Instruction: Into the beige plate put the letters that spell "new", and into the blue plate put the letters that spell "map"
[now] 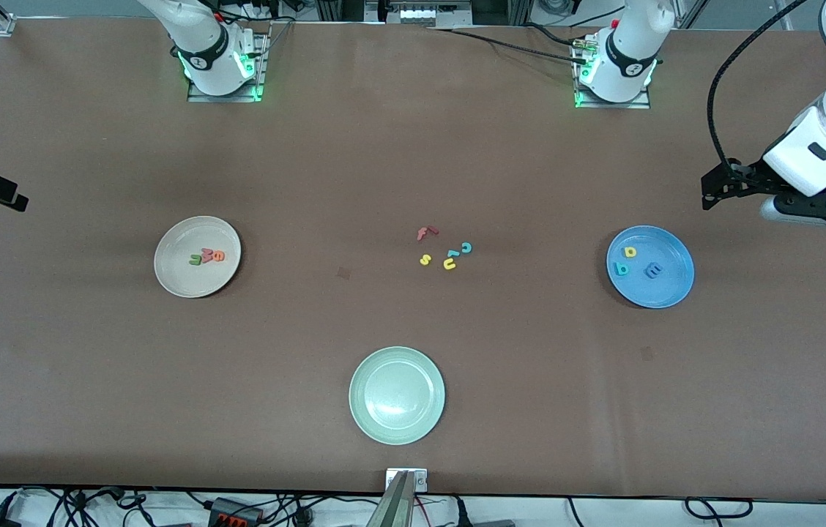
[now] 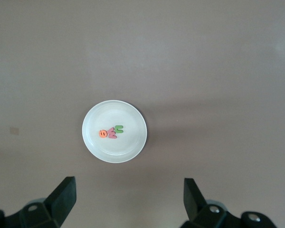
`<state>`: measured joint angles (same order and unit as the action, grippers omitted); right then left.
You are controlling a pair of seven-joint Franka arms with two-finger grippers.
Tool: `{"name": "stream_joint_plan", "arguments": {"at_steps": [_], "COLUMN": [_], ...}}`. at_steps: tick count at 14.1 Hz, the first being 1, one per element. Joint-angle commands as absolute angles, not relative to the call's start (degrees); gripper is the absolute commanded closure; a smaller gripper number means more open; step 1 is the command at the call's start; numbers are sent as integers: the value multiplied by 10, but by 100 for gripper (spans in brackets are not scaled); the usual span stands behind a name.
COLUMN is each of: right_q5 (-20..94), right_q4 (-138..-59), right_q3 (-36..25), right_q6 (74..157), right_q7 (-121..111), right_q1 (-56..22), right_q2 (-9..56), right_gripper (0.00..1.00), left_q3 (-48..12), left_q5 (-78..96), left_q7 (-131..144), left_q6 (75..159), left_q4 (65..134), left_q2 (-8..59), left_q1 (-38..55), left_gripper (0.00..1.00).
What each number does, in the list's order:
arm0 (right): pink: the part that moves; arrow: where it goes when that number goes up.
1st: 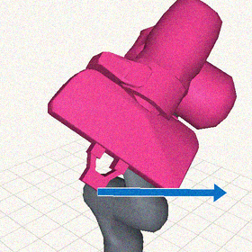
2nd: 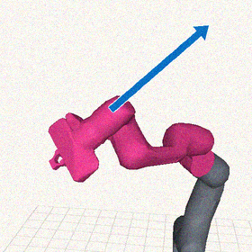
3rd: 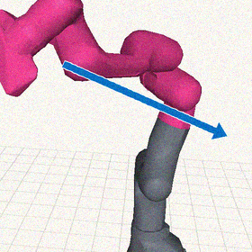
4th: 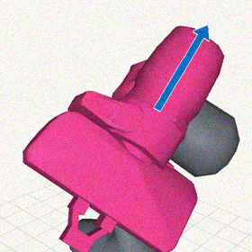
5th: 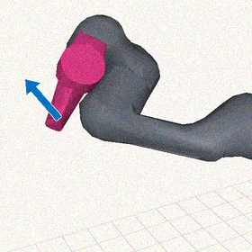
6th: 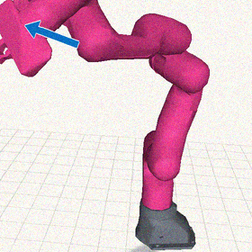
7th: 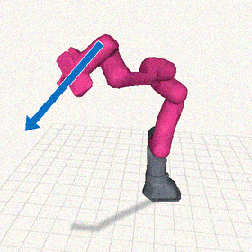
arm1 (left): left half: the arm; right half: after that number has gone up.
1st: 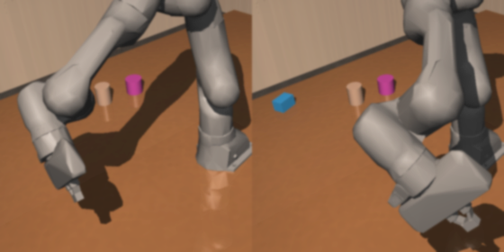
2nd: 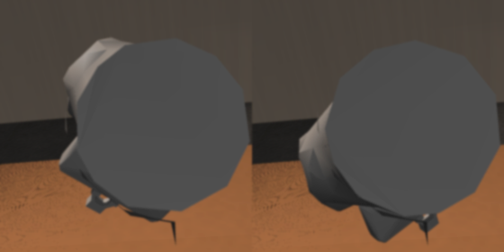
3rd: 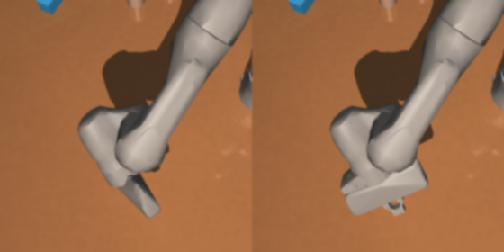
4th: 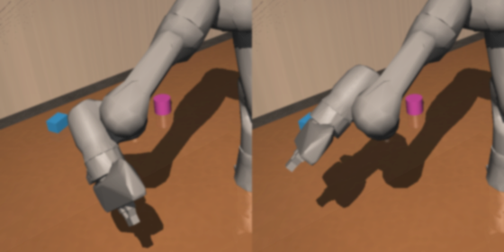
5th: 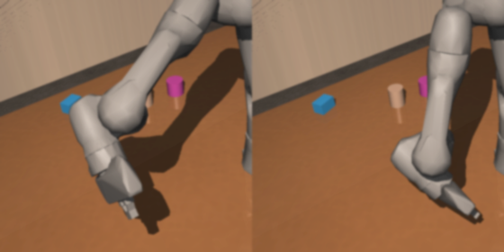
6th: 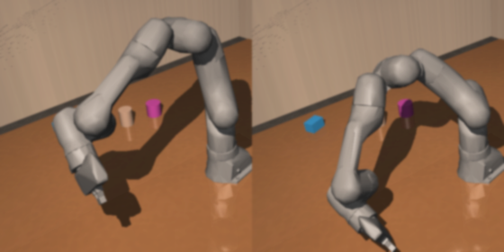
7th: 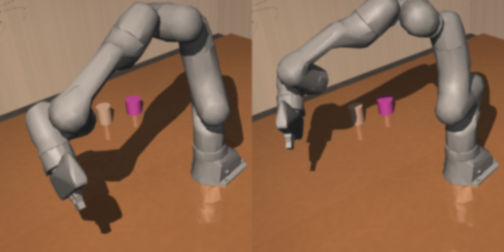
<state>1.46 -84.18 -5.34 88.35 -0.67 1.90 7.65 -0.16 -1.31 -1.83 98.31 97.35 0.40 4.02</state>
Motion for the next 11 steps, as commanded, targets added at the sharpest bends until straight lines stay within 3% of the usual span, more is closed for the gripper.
{"name": "stream_joint_plan", "arguments": {"at_steps": [1,5,11], "right_q5": [4,3,-12], "right_q4": [-933,-993,-990], "right_q3": [-58,-57,-57], "right_q6": [907,920,916], "right_q7": [-11,-16,-18], "right_q1": [10,10,10], "right_q2": [10,-31,-33], "right_gripper": [0,0,0], "left_q3": [2,2,2], "left_q5": [-5,-6,-6], "left_q7": [-33,-33,-33], "left_q6": [971,972,971], "left_q4": [963,961,961], "left_q2": [4,4,4], "left_q1": [44,44,45], "left_gripper": [0,0,0]}}
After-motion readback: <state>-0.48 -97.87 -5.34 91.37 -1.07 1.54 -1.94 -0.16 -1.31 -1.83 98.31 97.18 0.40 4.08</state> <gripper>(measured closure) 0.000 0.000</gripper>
